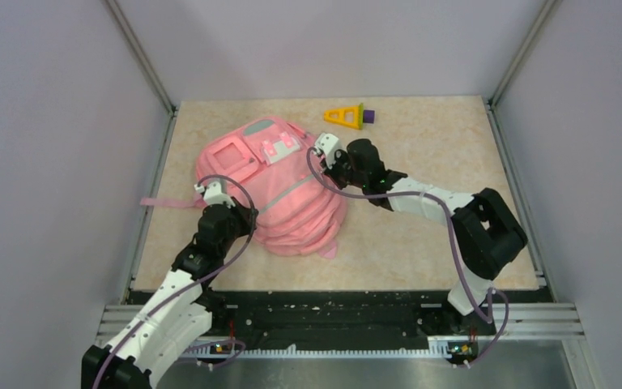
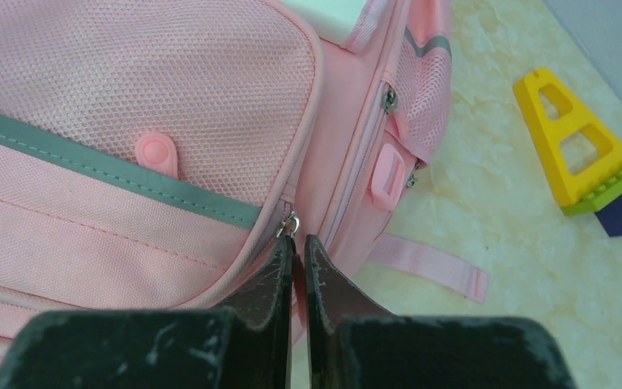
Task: Pack the student bag
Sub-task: Zip the student bag at the center of the board.
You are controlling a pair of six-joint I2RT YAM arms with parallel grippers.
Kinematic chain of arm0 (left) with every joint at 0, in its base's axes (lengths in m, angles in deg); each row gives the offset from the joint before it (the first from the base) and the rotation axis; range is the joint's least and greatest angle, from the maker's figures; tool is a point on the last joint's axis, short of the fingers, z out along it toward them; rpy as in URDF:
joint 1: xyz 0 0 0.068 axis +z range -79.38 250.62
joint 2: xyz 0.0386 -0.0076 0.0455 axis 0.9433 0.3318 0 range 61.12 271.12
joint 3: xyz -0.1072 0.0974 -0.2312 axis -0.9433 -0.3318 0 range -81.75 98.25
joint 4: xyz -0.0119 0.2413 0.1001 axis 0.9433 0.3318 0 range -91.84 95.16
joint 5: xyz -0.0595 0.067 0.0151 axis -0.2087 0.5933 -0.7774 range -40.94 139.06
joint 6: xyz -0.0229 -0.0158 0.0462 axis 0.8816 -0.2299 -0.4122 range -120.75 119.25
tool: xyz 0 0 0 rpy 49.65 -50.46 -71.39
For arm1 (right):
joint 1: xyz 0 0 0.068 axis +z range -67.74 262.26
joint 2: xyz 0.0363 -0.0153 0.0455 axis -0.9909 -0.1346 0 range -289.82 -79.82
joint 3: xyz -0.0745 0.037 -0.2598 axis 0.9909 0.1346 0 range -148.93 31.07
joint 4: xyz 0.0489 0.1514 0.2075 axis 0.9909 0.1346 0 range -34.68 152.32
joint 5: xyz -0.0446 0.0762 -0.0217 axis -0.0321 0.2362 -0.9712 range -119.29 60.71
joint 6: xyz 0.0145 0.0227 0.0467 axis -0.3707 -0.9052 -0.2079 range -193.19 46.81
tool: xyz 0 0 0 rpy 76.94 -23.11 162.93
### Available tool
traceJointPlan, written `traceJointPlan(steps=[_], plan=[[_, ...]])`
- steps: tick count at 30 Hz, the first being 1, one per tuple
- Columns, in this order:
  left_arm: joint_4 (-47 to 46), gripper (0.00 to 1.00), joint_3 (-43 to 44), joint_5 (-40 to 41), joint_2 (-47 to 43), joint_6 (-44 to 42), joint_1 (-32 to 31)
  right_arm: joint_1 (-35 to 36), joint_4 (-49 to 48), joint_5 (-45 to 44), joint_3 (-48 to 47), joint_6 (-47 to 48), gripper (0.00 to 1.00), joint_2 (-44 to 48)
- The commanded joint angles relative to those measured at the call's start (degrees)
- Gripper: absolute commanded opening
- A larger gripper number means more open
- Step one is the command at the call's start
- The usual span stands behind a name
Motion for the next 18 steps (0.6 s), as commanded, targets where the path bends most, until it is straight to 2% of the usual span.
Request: traceJointPlan(steps=[1, 6, 7, 8, 10, 11, 14, 16, 18], plan=[[4.91, 0.0, 0.72, 4.3, 0.8, -5.6, 1.17, -3.38, -3.03, -4.33, -6.02, 6.26, 0.0, -3.5], [5.18, 0.0, 1.01, 4.29, 0.88, -5.41, 1.26, -3.37, -5.64, -4.06, -5.49, 3.48, 0.0, -2.74], [5.33, 0.0, 1.13, 4.4, 0.83, -5.27, 1.24, -3.37, -5.71, -4.46, -5.06, 2.66, 0.04, -2.13], [5.4, 0.03, 1.39, 4.38, 0.73, -5.36, 1.29, -3.37, -5.83, -4.8, -4.35, 1.66, 0.17, -1.4], [5.5, 0.41, 1.71, 4.46, 0.73, -5.72, 1.22, -3.42, -5.86, -4.66, -2.51, -0.45, 0.41, 0.81], [5.41, 0.54, 1.95, 4.47, 0.78, -5.88, 1.29, -3.49, -5.93, -3.86, -1.36, -1.38, 0.5, 2.27], [5.2, 0.69, 2.74, 4.4, 0.29, -6.48, 1.32, -3.96, -5.73, -1.1, 1.93, -4.22, 0.64, 7.1], [5.26, 0.79, 3.41, 4.67, -0.23, -6.48, 1.42, -4.65, -5.2, -0.72, 3.49, -6.49, 0.68, 9.8], [5.72, 0.83, 4.28, 4.84, -0.54, -6.57, 1.5, -5.71, -4.22, -1.56, 4.71, -9.1, 0.7, 12.13]])
